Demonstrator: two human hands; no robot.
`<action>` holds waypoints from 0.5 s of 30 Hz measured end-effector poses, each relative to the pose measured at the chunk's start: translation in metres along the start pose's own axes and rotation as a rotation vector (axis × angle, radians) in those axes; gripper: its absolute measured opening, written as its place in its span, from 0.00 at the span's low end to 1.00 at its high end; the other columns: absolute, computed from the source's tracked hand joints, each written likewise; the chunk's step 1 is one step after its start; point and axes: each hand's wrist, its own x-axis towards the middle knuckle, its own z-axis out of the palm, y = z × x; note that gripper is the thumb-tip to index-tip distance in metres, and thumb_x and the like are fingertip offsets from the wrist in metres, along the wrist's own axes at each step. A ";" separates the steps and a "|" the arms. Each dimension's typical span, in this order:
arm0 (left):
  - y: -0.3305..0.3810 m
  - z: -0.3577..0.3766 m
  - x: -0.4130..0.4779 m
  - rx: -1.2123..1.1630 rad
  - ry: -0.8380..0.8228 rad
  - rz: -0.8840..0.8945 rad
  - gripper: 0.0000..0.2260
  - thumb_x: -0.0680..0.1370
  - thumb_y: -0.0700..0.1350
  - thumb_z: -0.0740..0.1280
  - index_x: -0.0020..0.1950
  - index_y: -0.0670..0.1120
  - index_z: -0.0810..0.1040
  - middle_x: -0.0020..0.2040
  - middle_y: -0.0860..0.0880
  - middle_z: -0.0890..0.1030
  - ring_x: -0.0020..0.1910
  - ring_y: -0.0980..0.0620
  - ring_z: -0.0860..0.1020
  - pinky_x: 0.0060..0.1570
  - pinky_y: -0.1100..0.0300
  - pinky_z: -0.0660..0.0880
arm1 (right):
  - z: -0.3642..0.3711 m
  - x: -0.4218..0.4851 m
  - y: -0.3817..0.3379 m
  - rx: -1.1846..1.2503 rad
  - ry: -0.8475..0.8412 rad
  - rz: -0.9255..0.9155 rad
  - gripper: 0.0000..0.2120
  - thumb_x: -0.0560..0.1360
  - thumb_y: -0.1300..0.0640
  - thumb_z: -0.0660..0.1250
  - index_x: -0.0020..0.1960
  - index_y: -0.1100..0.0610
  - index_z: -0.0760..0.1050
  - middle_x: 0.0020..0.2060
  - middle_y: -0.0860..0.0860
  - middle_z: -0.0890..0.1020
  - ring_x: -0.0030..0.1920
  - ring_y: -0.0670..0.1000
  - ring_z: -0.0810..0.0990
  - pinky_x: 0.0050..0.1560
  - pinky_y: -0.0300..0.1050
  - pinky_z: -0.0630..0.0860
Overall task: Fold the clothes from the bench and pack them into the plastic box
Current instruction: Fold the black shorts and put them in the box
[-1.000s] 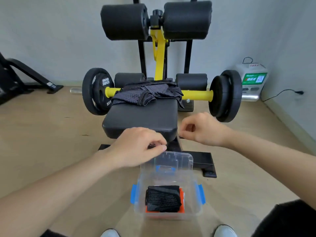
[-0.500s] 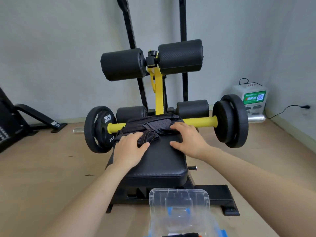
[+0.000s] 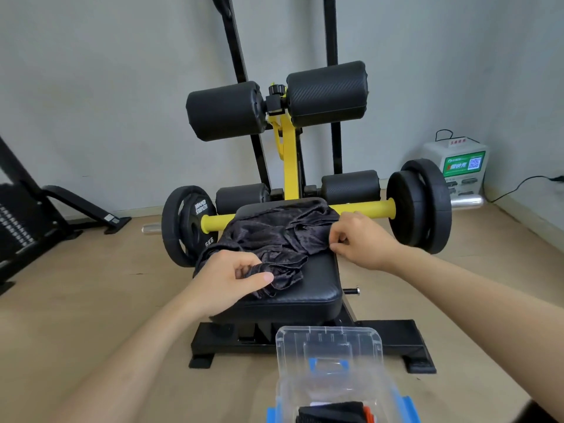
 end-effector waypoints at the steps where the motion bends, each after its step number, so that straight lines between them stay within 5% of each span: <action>1: -0.002 -0.004 -0.004 -0.029 0.027 -0.030 0.19 0.75 0.62 0.68 0.41 0.47 0.81 0.36 0.42 0.77 0.33 0.50 0.72 0.39 0.56 0.69 | -0.006 -0.004 0.002 -0.019 -0.017 0.043 0.08 0.76 0.55 0.68 0.39 0.47 0.74 0.43 0.47 0.73 0.48 0.51 0.72 0.46 0.45 0.70; 4: -0.007 -0.014 -0.012 -0.152 0.221 -0.161 0.08 0.79 0.52 0.69 0.44 0.51 0.84 0.38 0.51 0.85 0.40 0.52 0.83 0.46 0.55 0.75 | -0.023 -0.014 0.009 -0.130 -0.125 0.238 0.06 0.74 0.54 0.67 0.38 0.50 0.75 0.43 0.51 0.78 0.45 0.55 0.76 0.43 0.46 0.74; 8: -0.007 -0.016 -0.016 -0.301 0.350 -0.280 0.08 0.81 0.49 0.67 0.49 0.48 0.85 0.45 0.53 0.87 0.46 0.56 0.85 0.55 0.53 0.78 | -0.034 -0.021 0.000 -0.232 -0.258 0.339 0.06 0.70 0.53 0.69 0.41 0.56 0.78 0.37 0.52 0.79 0.39 0.56 0.78 0.38 0.44 0.76; 11: 0.002 -0.018 -0.013 -0.492 0.433 -0.308 0.09 0.82 0.49 0.66 0.51 0.49 0.85 0.47 0.53 0.87 0.48 0.57 0.84 0.55 0.55 0.79 | -0.034 -0.021 -0.014 -0.108 -0.050 0.224 0.03 0.69 0.56 0.69 0.41 0.55 0.77 0.40 0.51 0.78 0.40 0.54 0.78 0.37 0.44 0.74; 13: 0.010 -0.017 -0.010 -0.603 0.430 -0.304 0.09 0.82 0.49 0.66 0.54 0.49 0.85 0.50 0.52 0.87 0.51 0.55 0.84 0.55 0.56 0.78 | -0.029 -0.021 -0.028 0.133 0.133 0.008 0.05 0.69 0.57 0.71 0.44 0.53 0.77 0.47 0.48 0.78 0.48 0.53 0.76 0.46 0.45 0.73; 15: 0.018 -0.014 -0.006 -0.711 0.389 -0.283 0.11 0.82 0.49 0.65 0.58 0.47 0.84 0.53 0.49 0.87 0.55 0.51 0.84 0.59 0.53 0.77 | -0.021 -0.019 -0.041 0.194 0.077 -0.150 0.19 0.72 0.53 0.72 0.62 0.51 0.76 0.65 0.49 0.75 0.65 0.52 0.70 0.65 0.47 0.68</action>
